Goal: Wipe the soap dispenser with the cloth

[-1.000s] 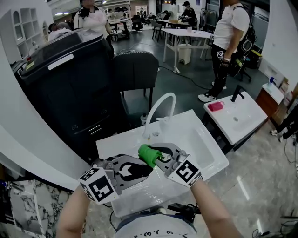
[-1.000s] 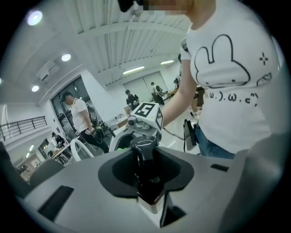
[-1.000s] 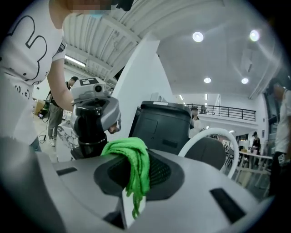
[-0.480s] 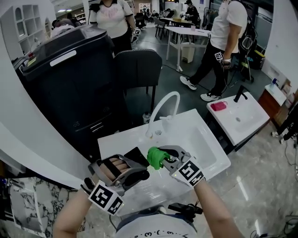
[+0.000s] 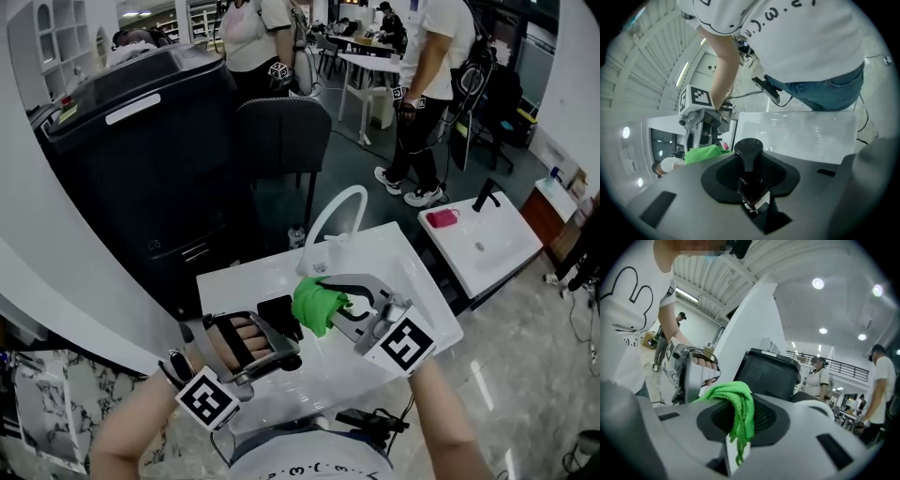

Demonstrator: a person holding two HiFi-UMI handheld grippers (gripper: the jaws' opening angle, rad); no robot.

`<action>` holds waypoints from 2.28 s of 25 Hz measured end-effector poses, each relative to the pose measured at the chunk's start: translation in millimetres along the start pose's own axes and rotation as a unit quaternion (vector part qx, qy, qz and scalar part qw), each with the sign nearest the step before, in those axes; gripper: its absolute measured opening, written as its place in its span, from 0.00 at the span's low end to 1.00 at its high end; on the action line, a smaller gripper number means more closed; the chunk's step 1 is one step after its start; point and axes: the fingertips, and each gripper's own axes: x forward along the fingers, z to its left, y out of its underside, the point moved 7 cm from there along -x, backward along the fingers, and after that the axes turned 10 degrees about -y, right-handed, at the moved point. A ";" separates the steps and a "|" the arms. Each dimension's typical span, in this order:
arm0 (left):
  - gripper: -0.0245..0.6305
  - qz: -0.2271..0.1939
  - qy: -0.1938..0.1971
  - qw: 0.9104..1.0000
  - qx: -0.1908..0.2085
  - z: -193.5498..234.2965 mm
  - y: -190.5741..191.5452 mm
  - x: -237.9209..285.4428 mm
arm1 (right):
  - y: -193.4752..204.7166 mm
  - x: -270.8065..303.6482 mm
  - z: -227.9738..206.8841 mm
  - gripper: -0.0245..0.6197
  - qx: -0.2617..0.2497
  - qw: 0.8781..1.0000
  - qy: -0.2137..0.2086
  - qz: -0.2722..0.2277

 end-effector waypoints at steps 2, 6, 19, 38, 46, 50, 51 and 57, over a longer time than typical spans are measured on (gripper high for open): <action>0.21 0.001 0.008 1.000 0.030 0.7 1.1 2.1 | -3.8 10.9 5.7 0.14 -0.029 0.999 -0.026 0.030; 0.21 -0.010 0.017 0.999 0.039 3.5 -5.8 5.6 | -0.3 32.5 14.4 0.14 -0.073 0.992 -0.067 0.082; 0.21 -0.017 0.058 0.997 0.042 -9.1 -12.9 7.6 | 46.8 80.6 -9.3 0.14 -0.024 0.982 -0.110 0.148; 0.21 -0.017 0.035 0.996 0.078 1.6 -17.7 14.2 | 8.2 56.8 20.0 0.14 0.015 0.963 -0.256 0.088; 0.21 -0.012 0.037 0.996 0.082 -0.7 -22.0 12.4 | 34.6 94.0 5.6 0.14 0.093 0.965 -0.231 0.088; 0.21 -0.012 0.046 0.997 0.069 -5.5 -25.1 8.3 | 58.0 102.2 -3.1 0.14 0.101 0.969 -0.187 0.129; 0.21 -0.011 0.054 0.997 0.061 -8.4 -25.2 6.7 | 63.4 101.6 -5.0 0.14 0.101 0.970 -0.173 0.136; 0.21 -0.005 0.076 0.997 -0.025 -16.3 -22.1 -9.3 | 76.1 76.7 -18.1 0.14 0.131 0.984 -0.075 0.092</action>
